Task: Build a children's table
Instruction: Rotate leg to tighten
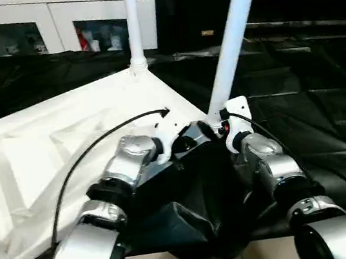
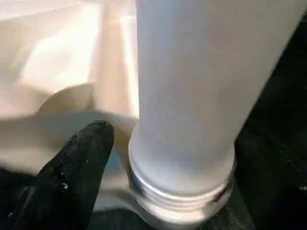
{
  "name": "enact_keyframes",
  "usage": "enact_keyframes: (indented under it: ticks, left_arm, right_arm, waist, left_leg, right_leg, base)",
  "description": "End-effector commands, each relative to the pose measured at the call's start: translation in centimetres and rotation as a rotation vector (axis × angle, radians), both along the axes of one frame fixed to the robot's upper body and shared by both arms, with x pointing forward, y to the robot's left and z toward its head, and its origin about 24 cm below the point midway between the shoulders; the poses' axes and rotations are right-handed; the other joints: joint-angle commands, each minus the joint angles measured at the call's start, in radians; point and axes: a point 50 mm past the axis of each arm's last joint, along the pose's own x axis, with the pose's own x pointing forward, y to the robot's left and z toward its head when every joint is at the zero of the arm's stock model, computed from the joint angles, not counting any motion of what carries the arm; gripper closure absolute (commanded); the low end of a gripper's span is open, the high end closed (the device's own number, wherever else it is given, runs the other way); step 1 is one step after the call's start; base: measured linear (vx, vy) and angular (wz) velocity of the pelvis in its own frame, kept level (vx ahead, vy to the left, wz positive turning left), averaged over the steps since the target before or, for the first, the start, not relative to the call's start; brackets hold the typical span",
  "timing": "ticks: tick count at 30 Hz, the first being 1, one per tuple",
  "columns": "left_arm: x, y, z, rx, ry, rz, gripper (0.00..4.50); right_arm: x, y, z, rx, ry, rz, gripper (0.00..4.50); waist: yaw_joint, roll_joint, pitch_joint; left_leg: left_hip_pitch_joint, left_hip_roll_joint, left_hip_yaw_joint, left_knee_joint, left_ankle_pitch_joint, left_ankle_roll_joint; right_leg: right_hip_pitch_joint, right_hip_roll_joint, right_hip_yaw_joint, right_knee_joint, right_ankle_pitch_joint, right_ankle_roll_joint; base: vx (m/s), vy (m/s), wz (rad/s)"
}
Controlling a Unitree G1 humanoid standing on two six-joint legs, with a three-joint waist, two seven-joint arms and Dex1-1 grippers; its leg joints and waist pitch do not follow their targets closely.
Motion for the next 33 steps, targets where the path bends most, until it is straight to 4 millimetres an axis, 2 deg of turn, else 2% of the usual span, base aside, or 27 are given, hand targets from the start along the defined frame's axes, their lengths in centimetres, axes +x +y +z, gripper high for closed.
enact_keyframes:
  ticks: [1, 4, 7, 10, 13, 16, 17, 19, 21, 22, 25, 27, 31, 32, 33]
  left_arm:
    - [-1.1, 0.1, -0.5, -0.025, 0.025, -0.132, 4.50]
    - [-1.8, 1.7, -0.5, -0.029, 0.062, -0.230, 4.50]
    - [-2.0, 2.5, -0.5, -0.023, 0.082, -0.255, 4.50]
    - [-2.2, 3.7, -0.4, -0.015, 0.096, -0.277, 4.50]
    - [-2.4, 4.1, -0.3, -0.022, 0.103, -0.287, 4.50]
    - [-2.5, 4.2, -0.2, -0.027, 0.105, -0.290, 4.50]
    - [-2.5, 4.2, -0.2, -0.028, 0.106, -0.292, 4.50]
    - [-2.5, 4.2, -0.2, -0.028, 0.106, -0.293, 4.50]
    - [-2.6, 4.3, -0.2, -0.033, 0.104, -0.290, 4.50]
    - [-2.6, 4.3, -0.2, -0.035, 0.105, -0.290, 4.50]
    - [-2.6, 4.3, -0.2, -0.037, 0.108, -0.290, 4.50]
    - [-2.7, 4.3, -0.3, -0.038, 0.109, -0.290, 4.50]
    - [-2.4, 4.1, -0.4, -0.030, 0.095, -0.241, 4.50]
    - [-2.2, 4.0, -0.5, -0.024, 0.091, -0.225, 4.50]
    - [-1.8, 3.4, -0.5, -0.020, 0.064, -0.170, 4.50]
  right_arm:
    - [-0.9, 1.4, 0.4, 0.009, -0.006, 0.260, 0.67]
    - [-1.5, 0.0, 0.9, 0.020, 0.004, 0.388, 0.67]
    - [-1.8, -0.7, 1.1, 0.013, 0.014, 0.453, 0.67]
    - [-2.3, -1.7, 1.3, -0.036, 0.032, 0.543, 0.67]
    - [-2.3, -2.4, 1.5, -0.065, 0.039, 0.572, 0.67]
    - [-2.3, -2.4, 1.5, -0.071, 0.046, 0.582, 0.67]
    - [-2.3, -2.3, 1.5, -0.076, 0.050, 0.587, 0.94]
    - [-2.3, -2.3, 1.5, -0.079, 0.052, 0.590, 1.01]
    - [-2.4, -2.0, 1.6, -0.053, 0.054, 0.608, 1.07]
    - [-2.6, -1.7, 1.6, -0.045, 0.057, 0.626, 1.31]
    - [-2.8, -1.6, 1.4, -0.039, 0.062, 0.634, 1.43]
    - [-2.9, -1.5, 1.2, -0.033, 0.069, 0.634, 1.68]
    - [-3.2, -1.0, 0.2, -0.009, 0.096, 0.563, 1.79]
    - [-3.2, -0.9, -0.1, -0.011, 0.102, 0.546, 1.79]
    - [-3.1, -0.5, -0.9, -0.019, 0.125, 0.447, 1.80]
  waist:
    - [0.006, -0.002, -0.050]
    - [0.004, -0.002, -0.050]
    - [0.005, 0.003, -0.050]
    - [0.008, 0.003, -0.050]
    - [0.008, 0.000, -0.051]
    - [0.010, -0.003, -0.051]
    - [0.011, -0.002, -0.051]
    - [0.011, -0.001, -0.051]
    - [0.011, -0.005, -0.051]
    - [0.012, -0.004, -0.050]
    - [0.012, -0.004, -0.051]
    - [0.012, -0.005, -0.051]
    - [0.011, -0.003, -0.050]
    - [0.011, -0.003, -0.049]
    - [0.009, -0.002, -0.046]
  left_leg:
    - [-0.001, 0.025, -0.015, -0.062, -0.277, 0.058]
    - [-0.003, 0.027, -0.014, -0.062, -0.255, 0.077]
    - [0.003, 0.032, -0.012, -0.063, -0.246, 0.066]
    - [0.005, 0.035, -0.012, -0.063, -0.251, 0.060]
    - [0.004, 0.034, -0.010, -0.061, -0.239, 0.057]
    - [0.003, 0.033, -0.009, -0.060, -0.230, 0.058]
    - [0.004, 0.033, -0.009, -0.060, -0.225, 0.058]
    - [0.003, 0.033, -0.009, -0.060, -0.224, 0.056]
    - [0.003, 0.033, -0.009, -0.059, -0.218, 0.059]
    - [0.003, 0.034, -0.009, -0.060, -0.219, 0.059]
    - [0.004, 0.033, -0.008, -0.059, -0.219, 0.057]
    - [0.003, 0.033, -0.009, -0.059, -0.217, 0.057]
    - [0.004, 0.032, -0.009, -0.060, -0.221, 0.052]
    - [0.005, 0.032, -0.010, -0.062, -0.231, 0.049]
    - [0.006, 0.032, -0.011, -0.064, -0.254, 0.040]
  right_leg:
    - [0.043, -0.064, 0.040, -0.080, -0.364, -0.152]
    - [0.045, -0.063, 0.042, -0.073, -0.325, -0.172]
    - [0.040, -0.062, 0.044, -0.068, -0.289, -0.203]
    - [0.040, -0.061, 0.043, -0.064, -0.272, -0.212]
    - [0.042, -0.063, 0.043, -0.061, -0.248, -0.221]
    - [0.043, -0.064, 0.044, -0.061, -0.254, -0.218]
    - [0.043, -0.064, 0.044, -0.060, -0.254, -0.217]
    - [0.043, -0.064, 0.043, -0.060, -0.258, -0.216]
    - [0.044, -0.063, 0.043, -0.059, -0.251, -0.215]
    - [0.044, -0.064, 0.043, -0.060, -0.260, -0.212]
    - [0.042, -0.064, 0.044, -0.061, -0.270, -0.206]
    - [0.043, -0.063, 0.043, -0.060, -0.267, -0.206]
    - [0.041, -0.063, 0.044, -0.061, -0.267, -0.206]
    - [0.040, -0.064, 0.043, -0.063, -0.282, -0.203]
    - [0.038, -0.064, 0.043, -0.068, -0.328, -0.192]
  base:
    - [0.000, 0.000, 0.00]
    - [0.000, 0.000, 0.00]
    - [0.000, 0.000, 0.00]
    - [0.000, 0.000, 0.00]
    - [0.000, 0.000, 0.00]
    - [0.000, 0.000, 0.00]
    - [0.000, 0.000, 0.00]
    - [0.000, 0.000, 0.00]
    - [0.000, 0.000, 0.00]
    - [0.000, 0.000, 0.00]
    - [0.000, 0.000, 0.00]
    - [0.000, 0.000, 0.00]
    - [0.000, 0.000, 0.00]
    - [0.000, 0.000, 0.00]
    - [0.000, 0.000, 0.00]
